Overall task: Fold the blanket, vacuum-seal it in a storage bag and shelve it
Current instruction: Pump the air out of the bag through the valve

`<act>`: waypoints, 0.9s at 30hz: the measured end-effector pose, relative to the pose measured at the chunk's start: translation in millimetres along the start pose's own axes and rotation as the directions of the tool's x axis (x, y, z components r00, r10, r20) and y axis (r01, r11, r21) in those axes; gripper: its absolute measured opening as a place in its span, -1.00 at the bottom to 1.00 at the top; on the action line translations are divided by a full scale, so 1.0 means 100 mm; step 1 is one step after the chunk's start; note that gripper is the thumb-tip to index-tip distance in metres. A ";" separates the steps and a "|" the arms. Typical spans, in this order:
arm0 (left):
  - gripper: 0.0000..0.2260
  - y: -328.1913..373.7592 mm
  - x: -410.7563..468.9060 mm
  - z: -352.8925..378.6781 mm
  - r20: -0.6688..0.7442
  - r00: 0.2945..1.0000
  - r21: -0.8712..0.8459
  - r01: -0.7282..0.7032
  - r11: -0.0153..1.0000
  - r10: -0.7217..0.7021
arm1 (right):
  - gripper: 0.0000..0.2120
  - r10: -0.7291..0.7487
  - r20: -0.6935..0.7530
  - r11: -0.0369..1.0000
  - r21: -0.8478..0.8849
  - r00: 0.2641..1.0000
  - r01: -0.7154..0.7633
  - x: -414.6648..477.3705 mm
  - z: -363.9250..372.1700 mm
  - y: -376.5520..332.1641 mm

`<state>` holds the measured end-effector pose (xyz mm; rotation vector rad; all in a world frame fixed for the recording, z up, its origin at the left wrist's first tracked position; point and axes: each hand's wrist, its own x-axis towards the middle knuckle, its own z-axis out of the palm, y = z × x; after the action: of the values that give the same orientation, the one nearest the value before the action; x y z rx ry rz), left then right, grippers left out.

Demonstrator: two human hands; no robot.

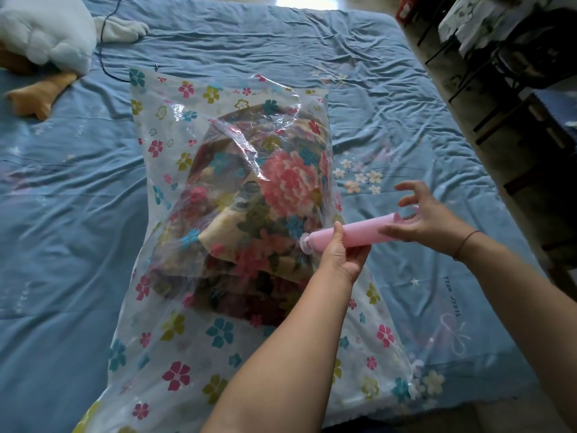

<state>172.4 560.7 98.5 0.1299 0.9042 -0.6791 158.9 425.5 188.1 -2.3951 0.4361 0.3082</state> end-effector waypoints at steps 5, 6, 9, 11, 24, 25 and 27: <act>-0.43 0.00 0.01 -0.02 -0.002 0.999 -0.018 0.038 0.999 -0.038 | -0.67 -0.116 -0.034 0.986 -0.122 0.993 0.111 -0.06 0.03 -0.03; -0.50 0.00 0.01 -0.04 0.024 0.999 -0.021 0.048 0.999 -0.048 | -0.71 -0.077 -0.052 0.993 -0.093 0.996 0.072 -0.04 0.05 -0.03; -0.72 0.02 -0.01 -0.07 0.091 0.995 -0.009 0.052 0.999 -0.051 | -0.70 0.083 -0.060 0.996 0.024 0.995 -0.081 -0.01 0.07 -0.07; -0.78 0.03 0.00 -0.07 0.098 0.995 -0.002 0.029 1.000 -0.028 | -0.62 0.097 -0.024 0.995 0.008 0.995 -0.097 0.00 0.05 -0.09; -0.41 0.12 -0.16 -0.20 -0.097 0.976 0.597 -0.099 0.796 0.194 | -0.85 -0.117 -0.144 0.982 -0.168 0.983 0.092 -0.41 0.18 -0.02; -0.40 0.14 -0.22 -0.26 -0.098 0.928 0.800 -0.142 0.583 0.361 | -0.83 -0.110 -0.160 0.985 -0.146 0.981 0.087 -0.44 0.21 -0.03; -0.37 0.21 -0.38 -0.34 0.200 0.813 0.949 -0.299 0.098 0.547 | -0.77 -0.108 -0.208 0.992 -0.084 0.972 0.092 -0.49 0.25 -0.08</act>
<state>145.4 608.6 103.1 1.6317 0.4289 -0.5652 114.3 458.7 190.6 -2.5238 0.4037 0.0232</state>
